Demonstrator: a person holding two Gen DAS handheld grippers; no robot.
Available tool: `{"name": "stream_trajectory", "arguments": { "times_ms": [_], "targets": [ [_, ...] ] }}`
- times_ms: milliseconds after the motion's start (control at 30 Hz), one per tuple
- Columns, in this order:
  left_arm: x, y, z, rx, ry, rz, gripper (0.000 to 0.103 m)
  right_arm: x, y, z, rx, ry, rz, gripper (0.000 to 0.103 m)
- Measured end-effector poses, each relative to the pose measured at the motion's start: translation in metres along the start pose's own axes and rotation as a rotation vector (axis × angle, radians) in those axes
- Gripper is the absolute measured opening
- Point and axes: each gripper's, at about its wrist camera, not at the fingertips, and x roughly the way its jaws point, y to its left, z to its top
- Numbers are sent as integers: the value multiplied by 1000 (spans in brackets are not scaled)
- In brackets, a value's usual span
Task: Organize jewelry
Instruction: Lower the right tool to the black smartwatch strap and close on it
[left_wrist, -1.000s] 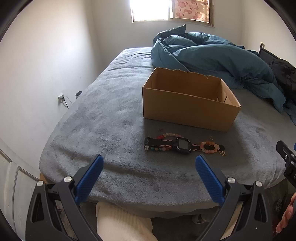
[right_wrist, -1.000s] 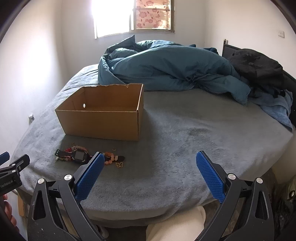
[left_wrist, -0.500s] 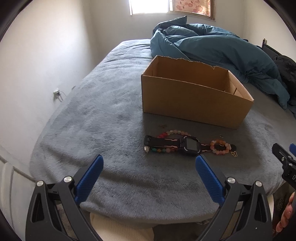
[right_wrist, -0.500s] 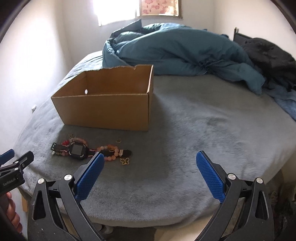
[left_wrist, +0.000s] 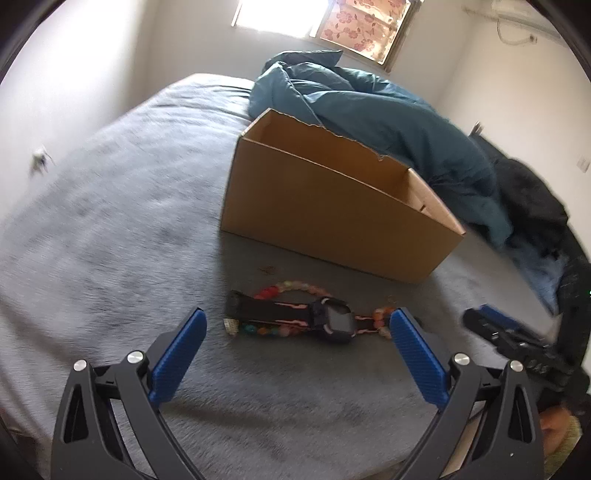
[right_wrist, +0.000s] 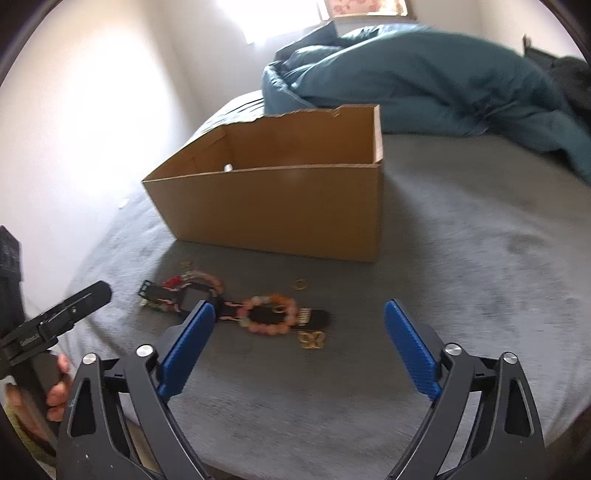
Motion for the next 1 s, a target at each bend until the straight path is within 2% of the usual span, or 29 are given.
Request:
{"name": "stream_trajectory", "arguments": {
  "times_ms": [100, 167, 200, 267, 333, 433, 567, 600, 667, 733, 800, 933, 1000],
  "targets": [
    [10, 8, 2, -32, 2, 12, 97, 10, 3, 0, -3, 23, 47, 75],
    [11, 12, 3, -33, -14, 36, 97, 18, 6, 0, -24, 38, 50, 64],
    [13, 14, 4, -24, -14, 51, 97, 23, 7, -1, -30, 53, 55, 61],
    [16, 15, 6, -3, -13, 69, 97, 31, 5, -1, -29, 73, 68, 49],
    [18, 15, 7, 22, -13, 93, 97, 40, 4, 0, -28, 93, 77, 44],
    [23, 12, 8, 83, -12, 148, 86, 48, 3, 3, -44, 105, 77, 39],
    [37, 5, 7, 167, 23, 210, 56, 60, 7, 4, -98, 131, 66, 30],
    [41, 3, 6, 184, 33, 220, 52, 64, 9, 3, -120, 143, 54, 28],
    [44, 6, 2, 199, 52, 228, 36, 69, 11, 1, -150, 161, 31, 17],
    [48, 8, 0, 200, 72, 240, 26, 72, 8, 0, -160, 179, 1, 10],
    [52, 13, 0, 186, 93, 240, 21, 72, 4, 1, -149, 177, -1, 10],
    [52, 20, 2, 167, 107, 220, 21, 68, -3, 6, -162, 155, -50, 2],
    [53, 22, 3, 158, 121, 211, 21, 69, -10, 9, -157, 148, -84, 2]
  ]
}}
